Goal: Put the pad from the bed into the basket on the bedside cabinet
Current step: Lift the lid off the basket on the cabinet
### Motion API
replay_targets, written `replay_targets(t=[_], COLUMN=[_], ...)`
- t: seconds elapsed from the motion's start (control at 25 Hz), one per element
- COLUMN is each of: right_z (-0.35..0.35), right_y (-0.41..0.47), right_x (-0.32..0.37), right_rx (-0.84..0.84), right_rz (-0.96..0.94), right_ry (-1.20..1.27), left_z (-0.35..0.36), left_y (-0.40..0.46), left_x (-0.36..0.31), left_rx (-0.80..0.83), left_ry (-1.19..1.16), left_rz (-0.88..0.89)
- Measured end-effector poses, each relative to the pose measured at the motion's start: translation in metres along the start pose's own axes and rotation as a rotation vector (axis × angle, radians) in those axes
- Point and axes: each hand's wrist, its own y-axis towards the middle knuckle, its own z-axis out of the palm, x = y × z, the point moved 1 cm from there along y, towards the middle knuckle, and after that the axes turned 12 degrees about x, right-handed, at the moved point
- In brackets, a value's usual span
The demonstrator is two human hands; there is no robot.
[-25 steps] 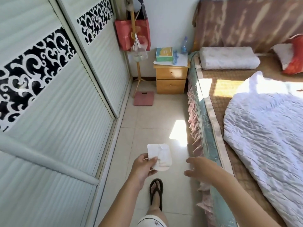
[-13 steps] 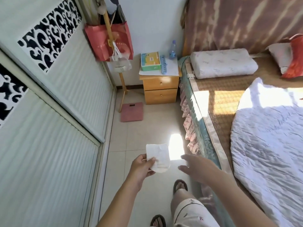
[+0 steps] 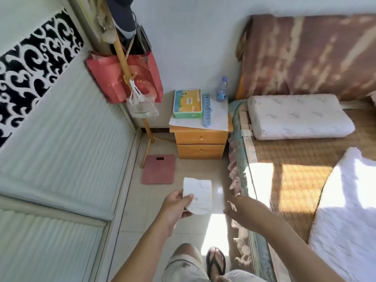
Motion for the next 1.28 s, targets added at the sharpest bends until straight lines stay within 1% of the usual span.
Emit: replay_targets(t=[0.16, 0.36, 0.56, 0.72, 0.88, 1.04, 1.12, 1.28], right_z=[-0.069, -0.144, -0.221, -0.269, -0.295, -0.298, -0.289, -0.273], right_y=[0.073, 0.186, 0.302, 0.375, 0.45, 0.542, 0.59, 0.661], right_x=[-0.002, -0.005, 0.003, 0.004, -0.012, -0.031, -0.042, -0.059], right_rx=[0.028, 0.04, 0.074, 0.088, 0.142, 0.187, 0.138, -0.055], right_rz=[-0.029, -0.008, 0.089, 0.121, 0.131, 0.167, 0.197, 0.319], right_ry=[-0.019, -0.011, 0.018, 0.041, 0.067, 0.084, 0.167, 0.468], left_z=[-0.009, -0.056, -0.111, -0.141, -0.159, -0.167, -0.17, -0.179], left_y=[0.07, 0.179, 0.292, 0.368, 0.446, 0.538, 0.586, 0.646], left_x=[-0.053, -0.118, -0.197, -0.236, -0.236, -0.205, -0.183, -0.145], left_rx=[-0.046, -0.081, -0.111, -0.165, -0.224, -0.266, -0.293, -0.313], left_ry=[-0.061, -0.094, -0.078, -0.087, -0.179, -0.199, -0.196, -0.157], left_rz=[-0.013, -0.049, -0.093, -0.151, -0.215, -0.264, -0.298, -0.332])
